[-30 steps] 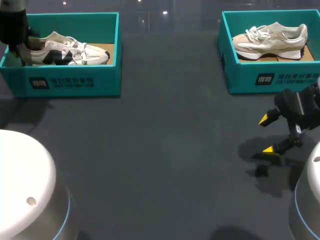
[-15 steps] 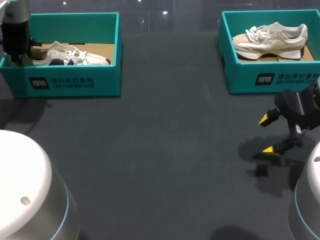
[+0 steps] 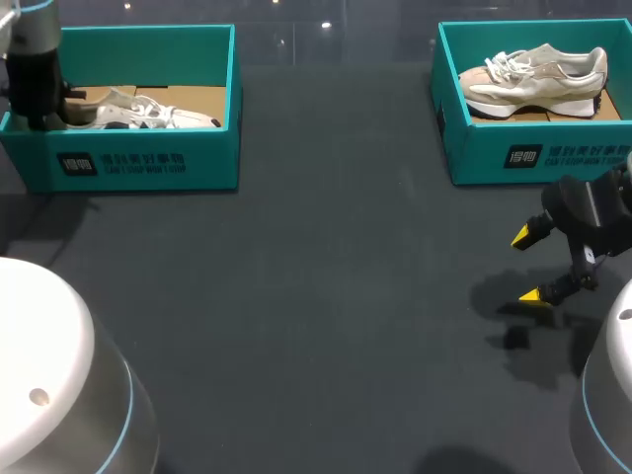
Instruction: Take the shoe out of the shoebox, open the shoe tongue, remove and reinsert the insole, then place the shoe into the shoebox
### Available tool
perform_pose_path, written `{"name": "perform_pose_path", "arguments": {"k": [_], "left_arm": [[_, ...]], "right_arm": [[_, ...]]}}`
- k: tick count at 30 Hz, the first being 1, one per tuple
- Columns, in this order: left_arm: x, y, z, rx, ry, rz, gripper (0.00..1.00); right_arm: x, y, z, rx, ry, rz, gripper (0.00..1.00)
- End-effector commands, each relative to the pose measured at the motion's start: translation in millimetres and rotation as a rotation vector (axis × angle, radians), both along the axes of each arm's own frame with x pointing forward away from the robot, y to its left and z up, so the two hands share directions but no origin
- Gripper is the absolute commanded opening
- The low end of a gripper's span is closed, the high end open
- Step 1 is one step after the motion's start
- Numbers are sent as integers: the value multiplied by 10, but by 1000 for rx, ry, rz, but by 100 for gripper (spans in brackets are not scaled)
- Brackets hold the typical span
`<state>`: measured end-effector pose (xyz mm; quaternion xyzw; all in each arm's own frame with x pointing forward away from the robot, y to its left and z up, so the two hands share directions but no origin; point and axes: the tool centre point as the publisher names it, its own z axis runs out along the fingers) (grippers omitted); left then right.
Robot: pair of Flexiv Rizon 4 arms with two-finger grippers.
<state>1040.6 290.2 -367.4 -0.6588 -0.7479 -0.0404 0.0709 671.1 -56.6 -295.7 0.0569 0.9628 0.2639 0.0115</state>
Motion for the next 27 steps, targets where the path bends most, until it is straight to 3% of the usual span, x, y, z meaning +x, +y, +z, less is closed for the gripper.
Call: {"name": "perform_pose_path", "arguments": {"k": [1,16,17,18,27], "left_arm": [[30,-26,-37,3,-2,1,0],[50,-50,-178,-14,0,33,1],[51,-50,-182,-15,1,32,14],[52,-51,-183,-15,1,30,18],[69,-75,-151,-25,0,28,40]], "right_arm": [[-14,5,-4,-3,-2,-2,100],[-14,5,-4,-3,-2,-2,100],[-14,5,-4,-3,-2,-2,100],[-14,5,-4,-3,-2,-2,100],[-14,5,-4,-3,-2,-2,100]]}}
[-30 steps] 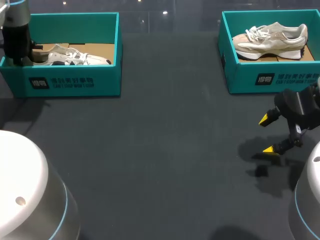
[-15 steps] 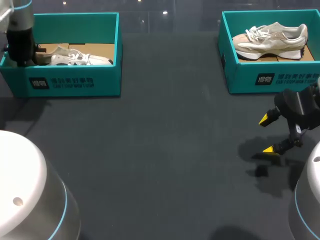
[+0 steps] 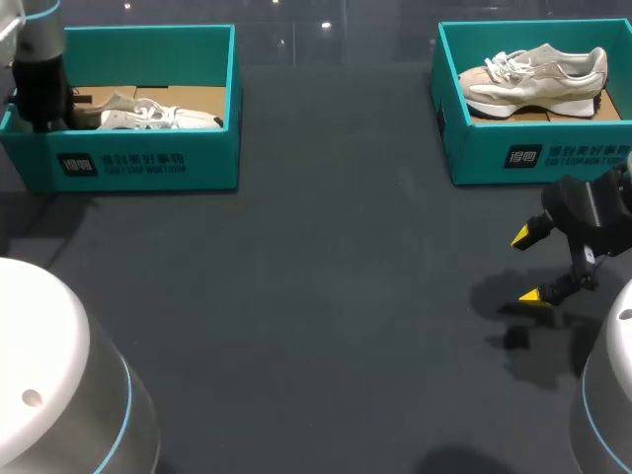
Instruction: Take the shoe out of the shoebox, open the shoe tongue, remove and reinsert the insole, then place the shoe into the shoebox
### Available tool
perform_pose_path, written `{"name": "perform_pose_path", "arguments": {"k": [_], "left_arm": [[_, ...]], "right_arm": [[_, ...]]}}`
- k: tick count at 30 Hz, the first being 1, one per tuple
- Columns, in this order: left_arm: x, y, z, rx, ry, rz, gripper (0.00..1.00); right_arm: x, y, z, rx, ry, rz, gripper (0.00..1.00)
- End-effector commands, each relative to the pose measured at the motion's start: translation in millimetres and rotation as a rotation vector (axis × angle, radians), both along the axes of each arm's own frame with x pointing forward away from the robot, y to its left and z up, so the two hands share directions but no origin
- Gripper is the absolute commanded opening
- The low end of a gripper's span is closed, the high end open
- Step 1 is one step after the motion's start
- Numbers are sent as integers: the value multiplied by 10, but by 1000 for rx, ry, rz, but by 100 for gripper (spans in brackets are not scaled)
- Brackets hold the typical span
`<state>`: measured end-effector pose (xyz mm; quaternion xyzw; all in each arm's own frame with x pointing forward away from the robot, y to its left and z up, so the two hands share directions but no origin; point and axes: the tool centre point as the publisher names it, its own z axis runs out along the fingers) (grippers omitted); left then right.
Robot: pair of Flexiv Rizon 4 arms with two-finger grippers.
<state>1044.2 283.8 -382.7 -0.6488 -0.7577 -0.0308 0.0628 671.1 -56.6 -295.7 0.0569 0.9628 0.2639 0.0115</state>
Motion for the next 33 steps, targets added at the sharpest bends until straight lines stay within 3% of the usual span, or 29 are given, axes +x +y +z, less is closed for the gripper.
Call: {"name": "perform_pose_path", "arguments": {"k": [1,11,15,21,24,33], "left_arm": [[34,-16,10,-2,0,-2,42],[75,-70,151,-24,-22,-5,51],[72,-83,201,-27,-30,-15,77],[55,-69,197,-15,-21,-23,87],[31,-47,240,-14,-17,-23,97],[27,-34,613,-47,-56,-22,100]], "right_arm": [[-14,5,-4,-3,-2,-2,100],[-14,5,-4,-3,-2,-2,100],[-14,5,-4,-3,-2,-2,100],[-14,5,-4,-3,-2,-2,100],[-14,5,-4,-3,-2,-2,100],[-14,5,-4,-3,-2,-2,100]]}}
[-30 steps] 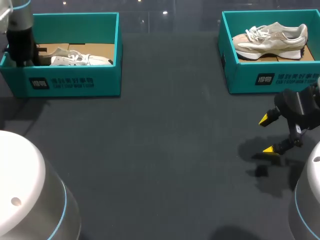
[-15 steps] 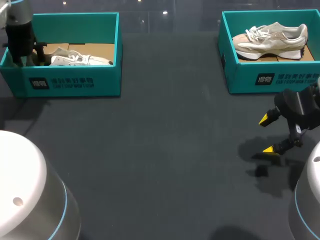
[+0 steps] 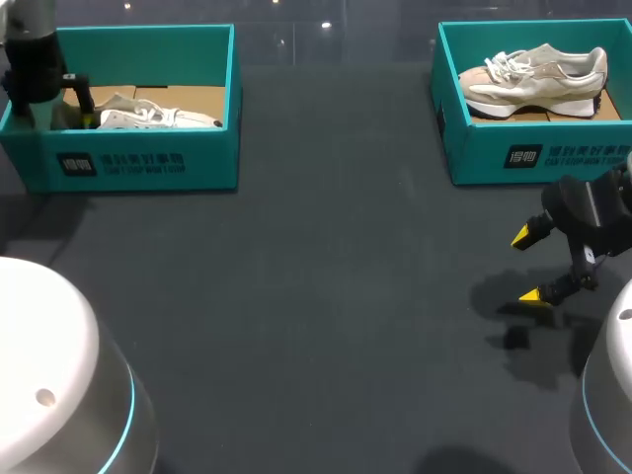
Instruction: Take the shoe out of the shoebox, open the shoe tongue, remove and reinsert the insole, then place the shoe into the shoebox
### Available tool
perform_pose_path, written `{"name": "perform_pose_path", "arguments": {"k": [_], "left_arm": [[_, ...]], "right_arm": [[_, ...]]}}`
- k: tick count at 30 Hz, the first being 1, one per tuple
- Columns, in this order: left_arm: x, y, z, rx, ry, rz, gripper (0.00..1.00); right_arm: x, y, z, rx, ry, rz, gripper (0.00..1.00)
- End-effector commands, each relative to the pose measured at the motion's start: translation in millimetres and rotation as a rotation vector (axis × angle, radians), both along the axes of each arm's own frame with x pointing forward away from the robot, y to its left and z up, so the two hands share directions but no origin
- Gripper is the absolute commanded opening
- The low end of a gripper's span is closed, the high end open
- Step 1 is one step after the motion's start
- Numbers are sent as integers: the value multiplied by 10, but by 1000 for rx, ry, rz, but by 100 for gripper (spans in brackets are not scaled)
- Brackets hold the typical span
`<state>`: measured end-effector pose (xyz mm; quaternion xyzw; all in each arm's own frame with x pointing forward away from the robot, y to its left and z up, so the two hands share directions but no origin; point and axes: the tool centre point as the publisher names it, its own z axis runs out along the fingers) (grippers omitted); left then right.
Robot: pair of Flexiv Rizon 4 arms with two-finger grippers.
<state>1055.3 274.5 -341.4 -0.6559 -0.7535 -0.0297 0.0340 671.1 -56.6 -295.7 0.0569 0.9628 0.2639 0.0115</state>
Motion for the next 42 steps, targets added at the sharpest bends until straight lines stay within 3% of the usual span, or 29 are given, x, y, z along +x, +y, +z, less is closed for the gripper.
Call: {"name": "perform_pose_path", "arguments": {"k": [1,11,21,28,35,42], "left_arm": [[-78,50,249,-12,-23,-2,100],[-89,-85,744,-88,-79,-37,100],[-280,-212,1323,-66,-77,-62,100],[-476,-178,1646,-45,-76,-80,100],[-576,-165,1744,-25,-94,-83,100],[-478,-175,1653,-35,-44,-110,100]], "right_arm": [[-14,5,-4,-3,-2,-2,100],[-14,5,-4,-3,-2,-2,100],[-14,5,-4,-3,-2,-2,100],[-14,5,-4,-3,-2,-2,100],[-14,5,-4,-3,-2,-2,100],[-14,5,-4,-3,-2,-2,100]]}}
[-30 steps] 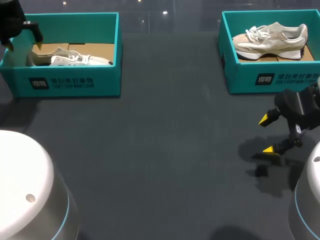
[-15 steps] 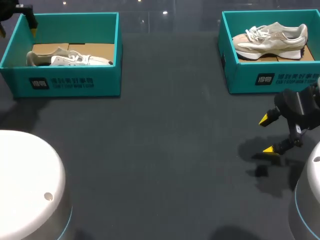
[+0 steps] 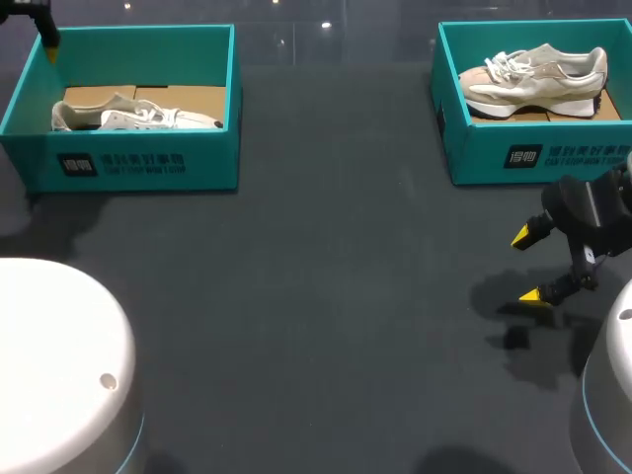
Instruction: Take the shoe out of the shoebox, open the shoe tongue, remove and reinsert the insole, then place the shoe into the shoebox
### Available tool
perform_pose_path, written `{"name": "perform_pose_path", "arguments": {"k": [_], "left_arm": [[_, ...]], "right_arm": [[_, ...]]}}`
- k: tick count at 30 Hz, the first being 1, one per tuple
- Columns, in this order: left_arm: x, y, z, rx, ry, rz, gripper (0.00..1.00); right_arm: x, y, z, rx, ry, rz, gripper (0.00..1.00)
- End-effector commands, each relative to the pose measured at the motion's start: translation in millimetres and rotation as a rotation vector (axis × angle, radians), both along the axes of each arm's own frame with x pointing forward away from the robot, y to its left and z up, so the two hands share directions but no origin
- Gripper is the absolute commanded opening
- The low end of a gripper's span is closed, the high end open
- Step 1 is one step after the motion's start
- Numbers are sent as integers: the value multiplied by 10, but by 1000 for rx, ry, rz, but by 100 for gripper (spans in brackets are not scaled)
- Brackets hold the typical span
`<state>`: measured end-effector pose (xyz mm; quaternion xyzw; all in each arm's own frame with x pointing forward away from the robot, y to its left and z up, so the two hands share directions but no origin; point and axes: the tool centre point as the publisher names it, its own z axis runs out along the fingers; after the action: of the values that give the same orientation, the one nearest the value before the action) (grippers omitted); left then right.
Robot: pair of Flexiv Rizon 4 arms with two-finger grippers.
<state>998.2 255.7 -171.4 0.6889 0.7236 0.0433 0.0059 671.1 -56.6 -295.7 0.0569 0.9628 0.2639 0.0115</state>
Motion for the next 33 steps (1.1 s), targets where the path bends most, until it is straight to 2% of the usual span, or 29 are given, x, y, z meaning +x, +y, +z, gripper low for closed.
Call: {"name": "perform_pose_path", "arguments": {"k": [1,7,10,14,19,21,22,33], "left_arm": [[92,13,-47,-1,30,-18,100],[92,13,-47,-1,30,-18,100],[92,13,-47,-1,30,-18,100],[92,13,-47,-1,30,-18,100],[92,13,-47,-1,30,-18,100],[92,13,-47,-1,30,-18,100],[92,13,-47,-1,30,-18,100],[92,13,-47,-1,30,-18,100]], "right_arm": [[-14,5,-4,-3,-2,-2,100],[-14,5,-4,-3,-2,-2,100],[77,-58,94,-43,22,-91,100],[337,-124,370,-117,66,-165,100],[762,-320,662,-248,225,-384,100],[976,-419,807,-223,209,-436,100],[1065,-434,880,-249,194,-444,100],[1065,-434,880,-249,194,-444,100]]}}
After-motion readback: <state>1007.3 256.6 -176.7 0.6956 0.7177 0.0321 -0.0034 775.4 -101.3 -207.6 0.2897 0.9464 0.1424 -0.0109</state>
